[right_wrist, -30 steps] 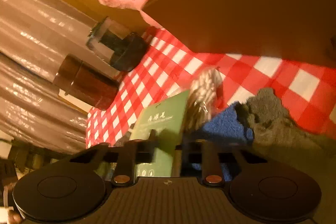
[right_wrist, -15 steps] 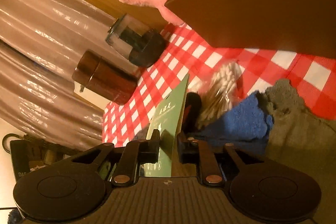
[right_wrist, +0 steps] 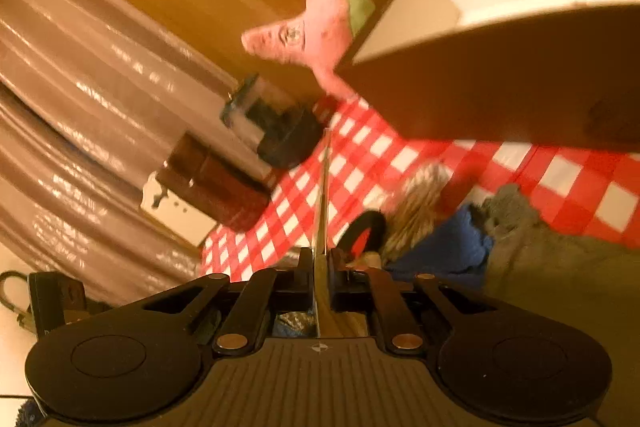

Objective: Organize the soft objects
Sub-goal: 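Lift the green package with the right gripper while the left grasps the knit beanie, then carry the beanie and green package into the brown box and open both grippers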

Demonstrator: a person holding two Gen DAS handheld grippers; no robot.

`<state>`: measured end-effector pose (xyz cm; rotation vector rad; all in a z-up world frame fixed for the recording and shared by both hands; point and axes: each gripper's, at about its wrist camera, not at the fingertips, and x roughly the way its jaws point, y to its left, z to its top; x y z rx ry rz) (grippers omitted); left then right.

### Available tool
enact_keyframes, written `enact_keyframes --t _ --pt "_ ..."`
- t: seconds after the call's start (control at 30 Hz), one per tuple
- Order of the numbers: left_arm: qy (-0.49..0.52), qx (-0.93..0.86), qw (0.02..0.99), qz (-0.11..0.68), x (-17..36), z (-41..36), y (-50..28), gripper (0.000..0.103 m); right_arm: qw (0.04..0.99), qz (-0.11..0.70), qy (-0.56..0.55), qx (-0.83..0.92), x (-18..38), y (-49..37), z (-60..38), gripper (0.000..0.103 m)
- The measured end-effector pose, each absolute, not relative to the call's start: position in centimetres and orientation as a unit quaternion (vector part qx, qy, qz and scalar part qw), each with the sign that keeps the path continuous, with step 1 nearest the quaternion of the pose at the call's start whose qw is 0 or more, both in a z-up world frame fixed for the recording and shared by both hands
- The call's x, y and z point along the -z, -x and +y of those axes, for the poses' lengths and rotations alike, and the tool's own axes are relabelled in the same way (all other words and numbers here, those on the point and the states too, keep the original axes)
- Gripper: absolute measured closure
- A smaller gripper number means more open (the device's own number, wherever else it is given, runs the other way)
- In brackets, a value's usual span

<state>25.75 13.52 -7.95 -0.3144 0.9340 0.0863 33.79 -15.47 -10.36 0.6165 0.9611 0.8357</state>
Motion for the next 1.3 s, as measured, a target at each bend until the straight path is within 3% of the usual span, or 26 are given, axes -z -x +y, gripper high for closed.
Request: enact_keyframes --t 0.8,1.3 --pt "0.126 0.037 0.935 0.33 -4.7 5.3 -28.8 0.092 0.827 0.332 -0.283 -0.354 -1.0 -33.3 -23.8 0.096" --pt "0.114 0.087 0.938 0.317 -6.8 -2.8 -37.8 0.092 0.856 0.294 -0.291 -0.31 -4.2 -40.0 -29.5 0.096"
